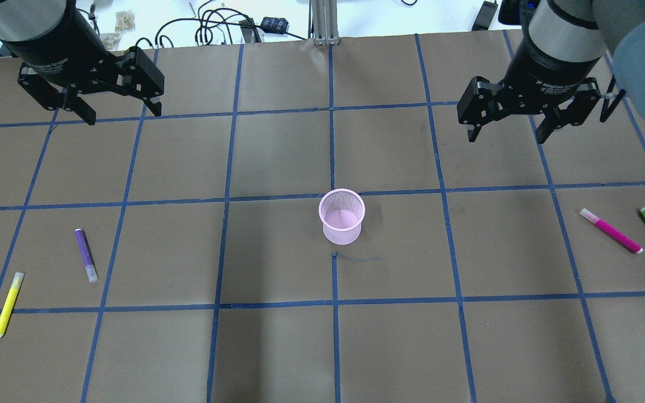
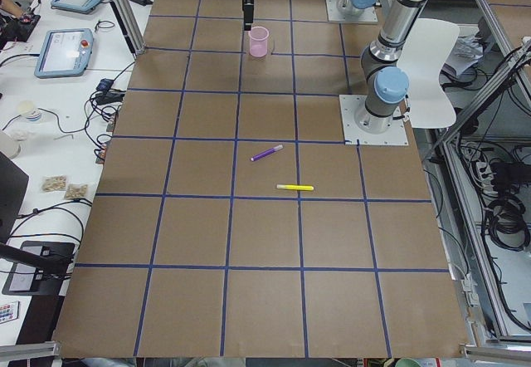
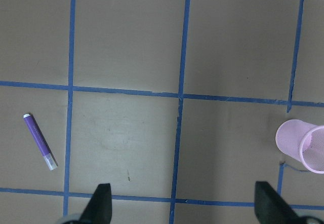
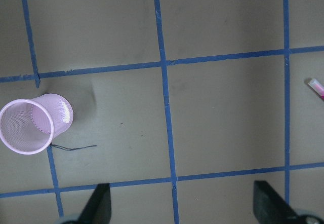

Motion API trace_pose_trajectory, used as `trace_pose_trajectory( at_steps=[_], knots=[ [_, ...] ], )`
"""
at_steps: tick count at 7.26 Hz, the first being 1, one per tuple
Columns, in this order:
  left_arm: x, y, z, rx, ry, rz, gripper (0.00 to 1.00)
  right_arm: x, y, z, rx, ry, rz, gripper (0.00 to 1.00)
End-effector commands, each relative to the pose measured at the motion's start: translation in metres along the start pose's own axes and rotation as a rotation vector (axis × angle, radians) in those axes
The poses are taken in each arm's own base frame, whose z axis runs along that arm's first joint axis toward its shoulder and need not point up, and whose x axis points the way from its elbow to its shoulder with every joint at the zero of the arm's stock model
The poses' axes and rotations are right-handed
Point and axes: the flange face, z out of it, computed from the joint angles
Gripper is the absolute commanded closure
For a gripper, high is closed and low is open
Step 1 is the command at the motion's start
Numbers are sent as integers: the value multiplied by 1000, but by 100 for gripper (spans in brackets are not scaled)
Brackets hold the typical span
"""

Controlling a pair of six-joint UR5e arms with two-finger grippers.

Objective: Insert purple and pink pens into pink cup

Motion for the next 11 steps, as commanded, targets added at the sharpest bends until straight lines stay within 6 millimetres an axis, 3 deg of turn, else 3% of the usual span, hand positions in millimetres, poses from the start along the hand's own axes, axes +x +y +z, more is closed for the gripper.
trace_pose_trajectory(
  at_steps=[1,6,7,9,11],
  knots=[
    [0,0,0,1,1,0,0,0,2,3,-7,2,1,0],
    [0,0,0,2,1,-1,0,4,-5,8,-12,-3,-41,0],
    [0,0,0,2,1,0,0,18,-12,11,-12,1,-140,0],
    [0,-1,1,1,1,0,0,75,-27,16,-23,-5,-202,0],
    [0,0,0,2,3,0,0,128,-29,37,-56,-22,-292,0]
  ],
)
